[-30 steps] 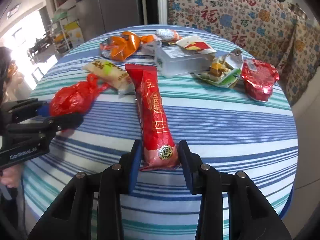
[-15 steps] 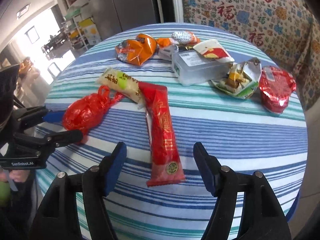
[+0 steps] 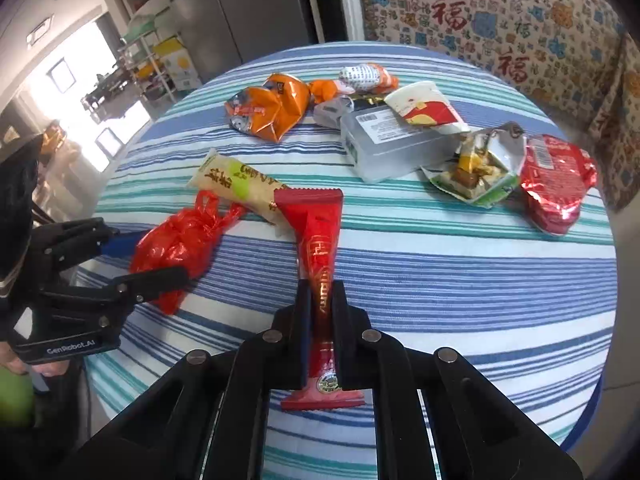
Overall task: Collect trash
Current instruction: 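Grasp the red plastic bag with left gripper while right gripper grasps the red snack stick, then carry both red items to the blue wastebasket and release them inside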
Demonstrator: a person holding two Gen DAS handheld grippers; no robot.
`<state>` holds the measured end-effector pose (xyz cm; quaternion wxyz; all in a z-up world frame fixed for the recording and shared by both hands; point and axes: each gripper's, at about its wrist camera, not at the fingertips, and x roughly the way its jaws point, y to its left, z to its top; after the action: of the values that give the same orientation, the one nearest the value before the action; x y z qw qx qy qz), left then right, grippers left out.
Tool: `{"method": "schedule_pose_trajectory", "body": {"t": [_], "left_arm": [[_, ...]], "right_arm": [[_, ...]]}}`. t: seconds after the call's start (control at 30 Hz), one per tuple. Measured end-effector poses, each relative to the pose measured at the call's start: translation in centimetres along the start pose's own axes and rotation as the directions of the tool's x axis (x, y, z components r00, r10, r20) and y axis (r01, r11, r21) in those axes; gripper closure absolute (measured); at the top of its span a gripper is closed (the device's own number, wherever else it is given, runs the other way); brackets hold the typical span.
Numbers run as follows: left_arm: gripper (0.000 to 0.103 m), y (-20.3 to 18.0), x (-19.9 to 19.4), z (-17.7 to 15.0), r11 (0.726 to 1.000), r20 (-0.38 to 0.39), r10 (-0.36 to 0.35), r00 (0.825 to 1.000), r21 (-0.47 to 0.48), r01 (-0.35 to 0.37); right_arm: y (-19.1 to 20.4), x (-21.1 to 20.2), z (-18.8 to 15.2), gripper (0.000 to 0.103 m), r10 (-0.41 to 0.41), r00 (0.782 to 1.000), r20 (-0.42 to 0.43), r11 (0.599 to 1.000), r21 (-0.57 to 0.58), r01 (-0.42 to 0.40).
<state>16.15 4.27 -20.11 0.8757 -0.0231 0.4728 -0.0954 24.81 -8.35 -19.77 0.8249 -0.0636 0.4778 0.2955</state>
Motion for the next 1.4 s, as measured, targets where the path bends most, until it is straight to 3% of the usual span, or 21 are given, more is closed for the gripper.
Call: {"method": "schedule_pose_trajectory", "body": {"t": [0.27, 0.43, 0.77, 1.4], "left_arm": [[0.063, -0.4, -3.0, -1.3, 0.999, 0.073, -0.03, 0.997, -0.035, 0.033], [0.063, -2.1, -3.9, -1.9, 0.998, 0.091, -0.054, 0.994, -0.007, 0.055], [0.063, -7.1, -1.8, -0.7, 0.993, 0.082, -0.097, 0.992, 0.07, 0.092], [0.063, -10.9, 0.1, 2.3, 0.986, 0.09, -0.135, 0.987, 0.113, 0.124]], "right_arm": [[-1.5, -3.1, -2.7, 0.096, -0.011, 0.997, 0.075, 0.995, 0.097, 0.003], [-2.8, -4.0, -4.1, 0.096, -0.024, 0.994, 0.105, 0.988, 0.154, 0.008], [-5.2, -5.8, -5.4, 0.097, -0.042, 0.986, 0.163, 0.972, 0.236, 0.002], [-8.7, -9.2, -6.6, 0.098, -0.054, 0.967, 0.25, 0.951, 0.307, -0.026]]}}
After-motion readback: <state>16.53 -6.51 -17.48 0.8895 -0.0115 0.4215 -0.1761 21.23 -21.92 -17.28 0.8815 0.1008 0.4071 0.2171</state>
